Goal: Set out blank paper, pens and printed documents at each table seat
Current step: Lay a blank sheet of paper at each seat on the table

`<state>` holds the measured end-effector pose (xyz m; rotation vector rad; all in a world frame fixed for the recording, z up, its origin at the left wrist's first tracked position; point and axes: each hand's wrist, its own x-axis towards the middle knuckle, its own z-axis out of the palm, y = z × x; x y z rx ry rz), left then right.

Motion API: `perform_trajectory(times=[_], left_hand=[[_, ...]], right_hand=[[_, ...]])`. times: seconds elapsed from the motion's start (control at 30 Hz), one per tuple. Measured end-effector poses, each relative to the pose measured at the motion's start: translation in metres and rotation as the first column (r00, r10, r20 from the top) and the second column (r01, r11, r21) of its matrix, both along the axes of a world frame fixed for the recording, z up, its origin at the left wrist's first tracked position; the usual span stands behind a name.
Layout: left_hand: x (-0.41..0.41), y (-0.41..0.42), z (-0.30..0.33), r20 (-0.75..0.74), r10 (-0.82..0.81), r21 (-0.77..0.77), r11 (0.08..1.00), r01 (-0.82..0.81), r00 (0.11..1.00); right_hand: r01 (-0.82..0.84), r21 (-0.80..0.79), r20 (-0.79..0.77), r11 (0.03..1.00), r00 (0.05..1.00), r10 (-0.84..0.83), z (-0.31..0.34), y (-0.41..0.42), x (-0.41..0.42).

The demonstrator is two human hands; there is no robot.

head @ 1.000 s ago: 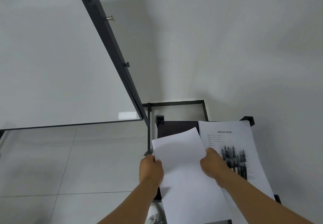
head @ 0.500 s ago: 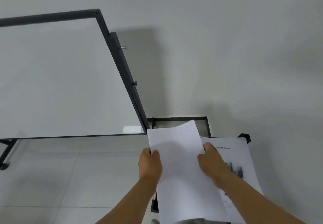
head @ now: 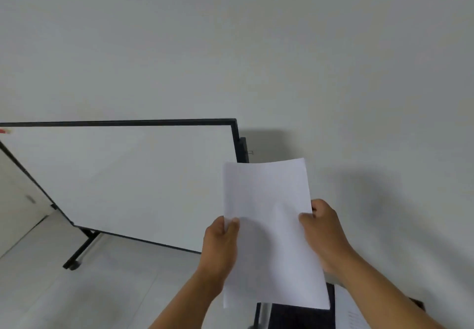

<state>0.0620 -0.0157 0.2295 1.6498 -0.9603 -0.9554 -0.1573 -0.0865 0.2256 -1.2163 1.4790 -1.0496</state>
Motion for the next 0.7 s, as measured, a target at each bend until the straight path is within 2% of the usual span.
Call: perform_trajectory(times=[0.17,0.37,0.7], left_hand=[[0.058,0.021,0.074,0.05,0.146,-0.201,0.97,-0.133,0.988],[0.134,0.071,0.139,-0.011,0.289,-0.332,0.902,-0.276,0.957],[0.288,0.193,0.214,-0.1,0.472,-0.473,0.752,-0.46,0.876]], right_hand=[[-0.115,-0.166,0.06,0.979,0.99,0.127,0.072,-0.002,0.061],[-0.253,-0.348,0.09,0.903,0.95,0.3,0.147,0.021,0.143],[-0.507,-0.508,0.139,0.696,0.749,0.648,0.227,0.12,0.323]])
